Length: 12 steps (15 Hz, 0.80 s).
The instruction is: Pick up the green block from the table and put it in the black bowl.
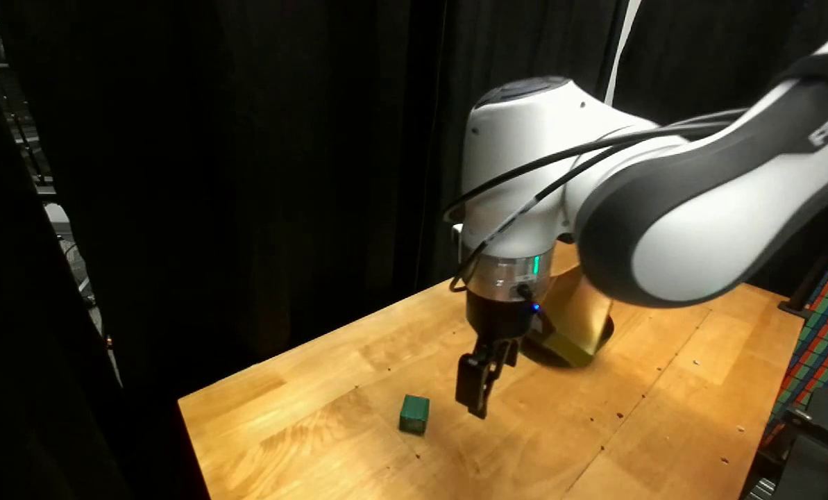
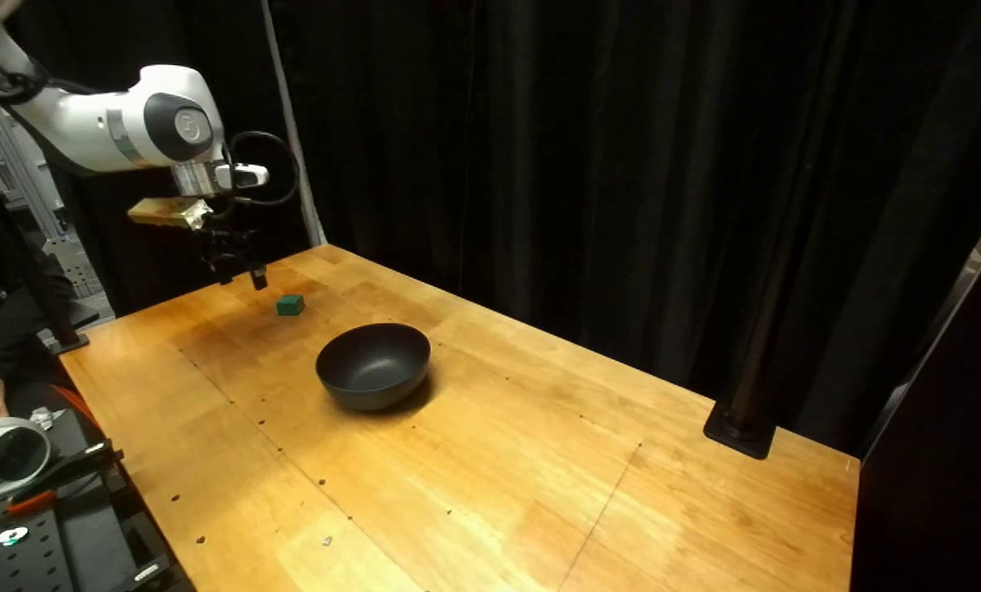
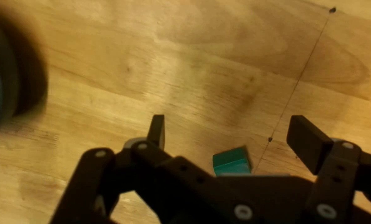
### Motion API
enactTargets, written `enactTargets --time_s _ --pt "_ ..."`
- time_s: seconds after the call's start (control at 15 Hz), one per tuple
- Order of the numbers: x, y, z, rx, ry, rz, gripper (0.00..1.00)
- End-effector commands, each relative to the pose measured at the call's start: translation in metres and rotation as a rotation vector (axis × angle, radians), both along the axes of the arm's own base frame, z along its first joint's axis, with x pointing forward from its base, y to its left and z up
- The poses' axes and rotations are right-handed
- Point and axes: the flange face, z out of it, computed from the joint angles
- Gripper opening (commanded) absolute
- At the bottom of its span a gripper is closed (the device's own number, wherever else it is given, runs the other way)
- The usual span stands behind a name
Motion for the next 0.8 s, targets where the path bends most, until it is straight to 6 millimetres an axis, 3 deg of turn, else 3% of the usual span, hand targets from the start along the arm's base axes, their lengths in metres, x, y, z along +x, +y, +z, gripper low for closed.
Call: enactTargets --time_s 0.0,0.2,0.47,0.53,0.6,0.73 --pt "0.047 0.039 -0.044 0.023 -0.022 0.007 1.0" --pt "0.068 0.057 -0.073 0.034 -0.033 0.01 1.0" --pt "0.087 0.065 -0.098 0.008 -0.041 0.008 0.99" --pt "0.089 0.066 -0.103 0.002 -0.041 0.011 0.75" --pt "0.091 0.068 -0.105 -0.002 -0.045 0.005 0.74" --pt "0.094 0.07 -0.104 -0.002 -0.045 -0.002 0.62"
